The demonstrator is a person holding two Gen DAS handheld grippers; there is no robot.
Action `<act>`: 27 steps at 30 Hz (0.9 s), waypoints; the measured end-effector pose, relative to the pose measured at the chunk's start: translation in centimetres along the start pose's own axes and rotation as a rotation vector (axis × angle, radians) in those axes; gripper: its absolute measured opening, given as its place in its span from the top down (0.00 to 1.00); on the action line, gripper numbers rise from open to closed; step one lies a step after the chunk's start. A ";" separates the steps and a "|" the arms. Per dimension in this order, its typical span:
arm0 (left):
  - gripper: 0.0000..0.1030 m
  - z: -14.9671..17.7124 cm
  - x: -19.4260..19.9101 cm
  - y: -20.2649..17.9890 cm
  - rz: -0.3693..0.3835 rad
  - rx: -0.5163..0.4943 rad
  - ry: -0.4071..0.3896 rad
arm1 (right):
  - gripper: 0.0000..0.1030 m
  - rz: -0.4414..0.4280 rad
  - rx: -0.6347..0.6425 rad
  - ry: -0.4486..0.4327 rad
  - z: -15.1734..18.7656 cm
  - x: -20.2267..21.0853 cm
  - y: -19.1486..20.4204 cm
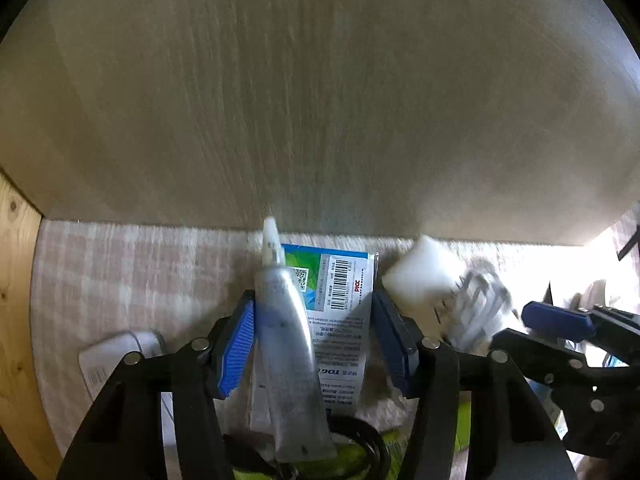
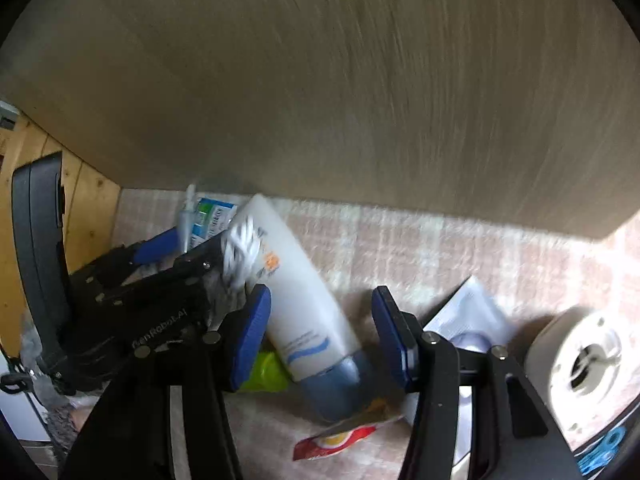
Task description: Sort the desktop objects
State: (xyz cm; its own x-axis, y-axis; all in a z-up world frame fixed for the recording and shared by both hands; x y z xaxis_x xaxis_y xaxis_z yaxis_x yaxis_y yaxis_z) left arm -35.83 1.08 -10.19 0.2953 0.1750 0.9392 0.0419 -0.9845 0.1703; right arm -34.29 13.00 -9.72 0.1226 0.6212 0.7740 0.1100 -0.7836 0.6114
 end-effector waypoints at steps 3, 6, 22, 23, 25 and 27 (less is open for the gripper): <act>0.48 1.8 0.5 -0.8 0.002 -0.005 -0.013 | 0.61 0.027 0.044 0.013 1.5 -0.5 0.7; 0.48 4.1 1.1 -1.9 0.016 -0.004 -0.017 | 0.70 0.068 0.058 0.009 3.3 -0.5 0.8; 0.48 20.3 5.8 -7.6 0.055 -0.158 -0.055 | 0.71 0.097 0.035 0.017 18.7 4.3 -2.6; 0.48 21.0 5.9 -7.7 0.053 -0.154 -0.053 | 0.71 0.111 0.042 0.028 17.9 4.7 -2.4; 0.47 22.3 6.1 -7.6 0.046 -0.156 -0.052 | 0.71 0.136 0.057 0.047 19.4 5.2 -2.7; 0.43 23.5 6.2 -7.1 0.027 -0.152 -0.041 | 0.70 0.158 0.043 0.057 20.6 5.9 -3.4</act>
State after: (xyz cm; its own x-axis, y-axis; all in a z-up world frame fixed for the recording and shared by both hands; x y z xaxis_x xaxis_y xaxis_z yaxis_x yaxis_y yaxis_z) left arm -11.92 8.84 -12.60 0.3334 0.1452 0.9316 -0.1103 -0.9753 0.1915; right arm -13.65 19.54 -10.56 0.0855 0.4881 0.8686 0.1364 -0.8693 0.4751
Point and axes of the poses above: each gripper's, at about its wrist camera, not at the fingertips, and x roughly against the way its jaws point, y to its left, z to its underside, the point moved 9 cm from there along -x, roughly the way its jaws point, and after that the axes turned 12 degrees about -z, right-handed, at the moved point
